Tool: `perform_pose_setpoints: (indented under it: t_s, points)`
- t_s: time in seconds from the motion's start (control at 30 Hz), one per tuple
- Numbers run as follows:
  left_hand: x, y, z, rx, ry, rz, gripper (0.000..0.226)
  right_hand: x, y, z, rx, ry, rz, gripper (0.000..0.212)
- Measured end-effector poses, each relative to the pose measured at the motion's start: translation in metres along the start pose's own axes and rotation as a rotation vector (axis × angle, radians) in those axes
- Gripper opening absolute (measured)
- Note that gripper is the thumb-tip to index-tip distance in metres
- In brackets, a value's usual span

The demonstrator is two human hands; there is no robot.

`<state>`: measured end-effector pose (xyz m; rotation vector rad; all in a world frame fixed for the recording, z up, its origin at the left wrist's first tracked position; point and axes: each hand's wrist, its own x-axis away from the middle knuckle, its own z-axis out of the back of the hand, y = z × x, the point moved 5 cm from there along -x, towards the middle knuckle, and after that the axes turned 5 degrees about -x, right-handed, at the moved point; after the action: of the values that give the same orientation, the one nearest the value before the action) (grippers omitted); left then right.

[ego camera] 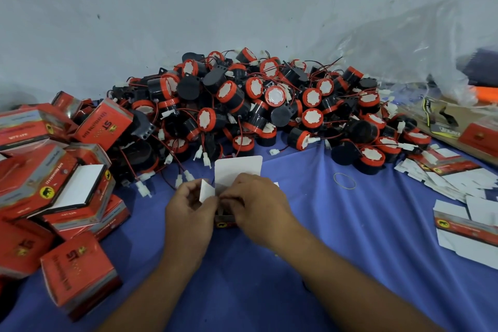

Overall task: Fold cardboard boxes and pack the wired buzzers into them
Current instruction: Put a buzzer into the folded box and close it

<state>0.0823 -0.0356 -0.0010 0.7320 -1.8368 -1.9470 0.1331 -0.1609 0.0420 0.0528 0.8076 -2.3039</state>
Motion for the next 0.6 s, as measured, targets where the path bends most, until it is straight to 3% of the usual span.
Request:
perform_pose_setpoints:
  t_s: [0.13, 0.2, 0.4, 0.47, 0.6]
  points:
    - [0.007, 0.011, -0.007, -0.152, -0.108, -0.205, 0.015, -0.001, 0.007, 0.007, -0.146, 0.102, -0.088, 0.01]
    - [0.01, 0.014, -0.008, -0.186, -0.135, -0.28, 0.028, -0.001, 0.005, 0.004, -0.074, 0.091, -0.025, 0.014]
    - [0.005, 0.012, -0.007, -0.193, -0.127, -0.233, 0.024, 0.0, 0.008, -0.003, 0.029, -0.002, 0.136, 0.021]
    - [0.006, 0.014, -0.009, -0.277, -0.155, -0.308, 0.019, 0.001, 0.009, 0.0, 0.028, -0.033, 0.19, 0.021]
    - [0.001, 0.01, -0.014, -0.471, -0.146, -0.372, 0.008, 0.003, 0.023, 0.014, -0.268, -0.034, 0.181, 0.018]
